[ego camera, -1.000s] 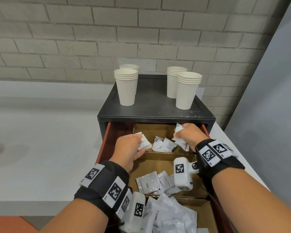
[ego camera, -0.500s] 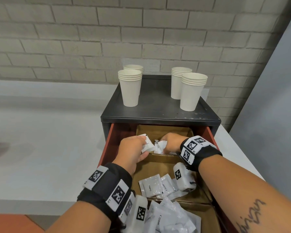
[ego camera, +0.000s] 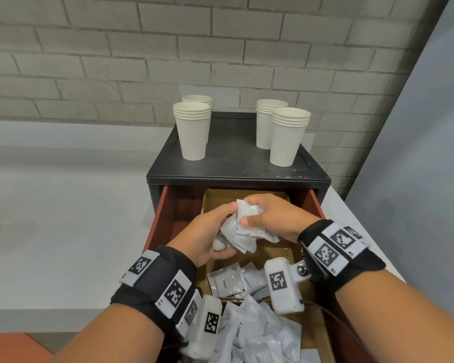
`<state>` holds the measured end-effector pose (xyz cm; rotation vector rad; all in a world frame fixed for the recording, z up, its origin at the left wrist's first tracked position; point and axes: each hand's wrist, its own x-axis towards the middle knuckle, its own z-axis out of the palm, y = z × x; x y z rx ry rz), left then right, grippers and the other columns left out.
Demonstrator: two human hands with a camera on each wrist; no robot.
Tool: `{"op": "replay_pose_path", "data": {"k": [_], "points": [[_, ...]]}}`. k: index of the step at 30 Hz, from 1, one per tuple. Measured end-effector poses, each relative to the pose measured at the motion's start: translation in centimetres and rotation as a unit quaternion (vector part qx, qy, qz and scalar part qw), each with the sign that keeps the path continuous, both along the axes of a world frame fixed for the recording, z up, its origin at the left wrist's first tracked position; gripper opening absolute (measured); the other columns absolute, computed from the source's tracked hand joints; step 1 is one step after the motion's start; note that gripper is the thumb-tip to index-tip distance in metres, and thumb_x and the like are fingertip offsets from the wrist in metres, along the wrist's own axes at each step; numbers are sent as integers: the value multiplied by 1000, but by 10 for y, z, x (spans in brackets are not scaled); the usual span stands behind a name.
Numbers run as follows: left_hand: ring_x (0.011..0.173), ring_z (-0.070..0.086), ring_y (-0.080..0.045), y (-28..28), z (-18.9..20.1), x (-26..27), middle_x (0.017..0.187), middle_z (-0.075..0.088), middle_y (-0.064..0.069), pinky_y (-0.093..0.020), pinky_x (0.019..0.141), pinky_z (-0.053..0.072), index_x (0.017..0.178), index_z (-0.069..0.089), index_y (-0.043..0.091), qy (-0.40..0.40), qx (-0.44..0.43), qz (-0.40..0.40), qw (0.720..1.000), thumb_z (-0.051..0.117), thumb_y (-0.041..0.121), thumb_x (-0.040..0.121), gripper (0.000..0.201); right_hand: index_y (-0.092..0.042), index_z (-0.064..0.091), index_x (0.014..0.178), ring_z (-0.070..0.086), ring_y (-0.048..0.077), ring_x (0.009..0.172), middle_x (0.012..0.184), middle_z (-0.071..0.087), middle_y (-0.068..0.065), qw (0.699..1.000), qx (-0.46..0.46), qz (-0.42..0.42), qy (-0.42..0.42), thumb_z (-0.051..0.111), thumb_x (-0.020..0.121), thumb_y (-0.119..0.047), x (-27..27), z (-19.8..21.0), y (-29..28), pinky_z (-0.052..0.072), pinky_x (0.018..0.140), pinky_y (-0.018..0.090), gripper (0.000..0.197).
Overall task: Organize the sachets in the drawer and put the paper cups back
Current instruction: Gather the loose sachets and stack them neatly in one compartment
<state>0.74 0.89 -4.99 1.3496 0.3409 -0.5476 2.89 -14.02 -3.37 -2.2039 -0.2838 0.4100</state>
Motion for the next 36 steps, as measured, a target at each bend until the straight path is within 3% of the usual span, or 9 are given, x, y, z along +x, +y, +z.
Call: {"op": "replay_pose_path", "data": {"k": [3,5,9,13,19,24,29,33,36], "points": [[89,68,-21,0,-1,-3,94,71,-9,-34,78,55,103,64,13,-32,-2,-35,999,60,32,90,24,-6,58,114,61,18,90,99,63,8,994,102,-24,41,52,93,-2,-4,2,3,52,78,26,23],[84,67,-19,1,-1,-3,92,71,-8,-31,74,55,97,62,12,-49,9,-19,999,60,21,90,12,-12,56,115,61,16,92,99,62,4,981,167,-36,87,42,93,9,-4,2,1,52,83,29,33],[82,68,-17,3,-3,-3,91,71,-7,-26,68,57,94,63,11,-76,3,-30,997,63,9,87,7,-13,56,112,61,18,97,103,63,5,974,200,-61,88,36,88,19,-6,0,4,52,85,34,44],[83,69,-18,2,-5,-5,92,71,-7,-23,64,59,95,65,10,-108,-2,-53,993,65,0,83,16,-13,55,120,58,27,114,120,61,12,968,214,-122,44,45,91,8,-5,-6,12,52,91,39,37],[86,68,-18,0,-7,-4,98,69,-4,-18,51,53,103,62,14,-135,40,-22,990,65,7,86,20,-15,55,120,60,24,111,128,58,7,959,226,-165,41,47,96,-11,-3,-8,19,53,92,40,25],[92,68,-21,2,-10,0,114,66,-9,-19,56,54,117,57,12,-134,61,14,989,63,11,88,30,-13,50,130,62,14,93,120,59,3,935,247,-252,29,43,98,-11,-2,-2,9,54,70,24,32],[100,65,-24,9,-9,7,120,61,-9,-23,67,55,121,54,12,-142,47,128,980,61,11,89,33,-10,55,121,51,12,68,98,58,10,960,84,-265,41,47,96,-11,0,2,-11,44,60,18,26],[105,61,-27,10,-7,10,124,56,-6,-25,73,55,106,48,22,-145,58,183,971,62,15,89,23,-12,59,83,48,15,65,76,54,5,981,-145,-70,105,54,90,-13,-10,-2,-7,39,53,19,9],[98,62,-23,9,-7,9,124,57,-5,-22,68,55,106,48,23,-145,54,181,971,62,14,89,23,-14,53,74,42,12,60,67,45,-3,940,-321,79,88,56,90,-19,-18,-14,6,34,52,21,17]]}}
